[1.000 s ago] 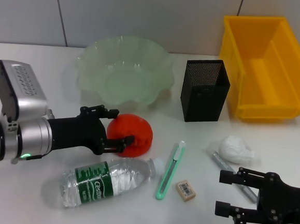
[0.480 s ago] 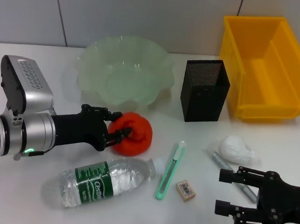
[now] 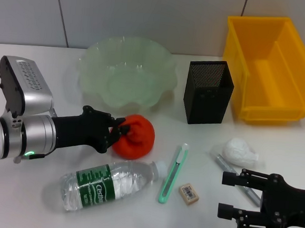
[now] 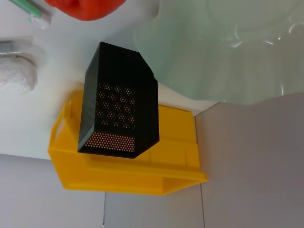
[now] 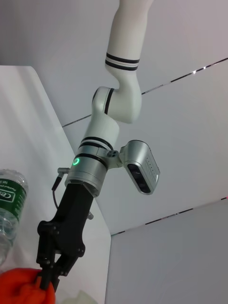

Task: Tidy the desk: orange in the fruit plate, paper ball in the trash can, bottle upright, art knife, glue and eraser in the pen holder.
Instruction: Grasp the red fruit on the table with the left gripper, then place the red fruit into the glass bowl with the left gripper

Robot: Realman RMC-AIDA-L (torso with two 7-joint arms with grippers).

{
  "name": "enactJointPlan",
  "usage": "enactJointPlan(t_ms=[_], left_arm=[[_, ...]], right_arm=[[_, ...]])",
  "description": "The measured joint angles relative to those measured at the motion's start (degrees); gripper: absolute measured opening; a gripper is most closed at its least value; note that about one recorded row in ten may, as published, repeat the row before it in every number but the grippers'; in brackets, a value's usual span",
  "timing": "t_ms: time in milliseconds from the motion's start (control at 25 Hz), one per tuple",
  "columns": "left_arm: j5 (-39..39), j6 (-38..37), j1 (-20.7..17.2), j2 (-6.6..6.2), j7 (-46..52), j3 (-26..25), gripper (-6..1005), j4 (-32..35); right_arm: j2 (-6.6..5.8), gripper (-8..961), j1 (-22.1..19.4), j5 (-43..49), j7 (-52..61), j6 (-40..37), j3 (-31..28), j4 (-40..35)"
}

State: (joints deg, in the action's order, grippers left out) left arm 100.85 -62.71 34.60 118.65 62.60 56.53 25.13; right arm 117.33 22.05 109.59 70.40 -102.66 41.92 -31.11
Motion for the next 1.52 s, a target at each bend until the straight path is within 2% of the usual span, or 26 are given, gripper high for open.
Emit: enactJointPlan(t_ms=[360,480,640,720,840,880,960,1040,1080,1120,1280,1440,1520], left_arm=[[-1.5,-2.44,-0.65,-0.11,0.22,-0.57,111,0.05],[-4.34,-5.88,-1.93,-0.38,0.88,-0.63,86,1.37],[-11.08,-12.98,-4.86,-0.44,4.91,-0.63,62,7.17],[-11.08,-12.98,-4.86,-0.44,4.91,-0.63,53,7.17],[-18.77,-14.89,-4.96,-0.36,6.18,-0.63,48,9.27],[-18.77,-14.89,-4.96,-0.36,6.18,-0.63,48,9.27],[-24.14,-10.07,-2.49,-0.07,4.68,-0.51,48,8.77],[-25.66,-5.17,-0.19,0.05,2.62,-0.32,48,7.13],[-25.66,-5.17,-0.19,0.05,2.62,-0.32,48,7.13],[-26.33,1.45,3.39,0.19,-0.52,-0.23,48,3.61],[-27.51,9.25,6.87,0.53,-4.65,-0.2,49,0.04],[-31.4,14.16,8.68,0.56,-9.62,0.1,49,-3.87],[-32.32,14.33,8.79,0.55,-10.95,0.1,49,-4.5]], right_arm=[[0.0,770,0.14,0.0,0.0,0.06,0.0,0.0],[0.0,770,0.19,0.0,0.0,0.3,0.0,0.0],[0.12,770,0.19,0.01,0.0,0.35,0.0,0.0],[0.18,770,0.16,0.01,0.0,0.36,0.0,0.0],[0.19,770,0.11,0.01,-0.01,0.37,0.0,0.0],[0.19,770,0.11,0.01,-0.01,0.37,0.0,0.0],[0.19,770,0.1,0.01,0.0,0.36,-0.01,0.0],[0.18,770,0.1,0.0,0.0,0.27,0.0,0.0],[0.18,770,0.1,0.0,0.0,0.27,0.0,0.0],[0.18,770,0.09,0.0,0.0,0.22,-0.01,0.0],[0.31,771,0.1,-0.09,-0.05,0.18,-0.09,0.0],[0.54,771,0.39,-0.13,-0.33,0.09,-0.1,0.0],[0.54,771,0.43,-0.14,-0.36,0.08,-0.09,0.0]])
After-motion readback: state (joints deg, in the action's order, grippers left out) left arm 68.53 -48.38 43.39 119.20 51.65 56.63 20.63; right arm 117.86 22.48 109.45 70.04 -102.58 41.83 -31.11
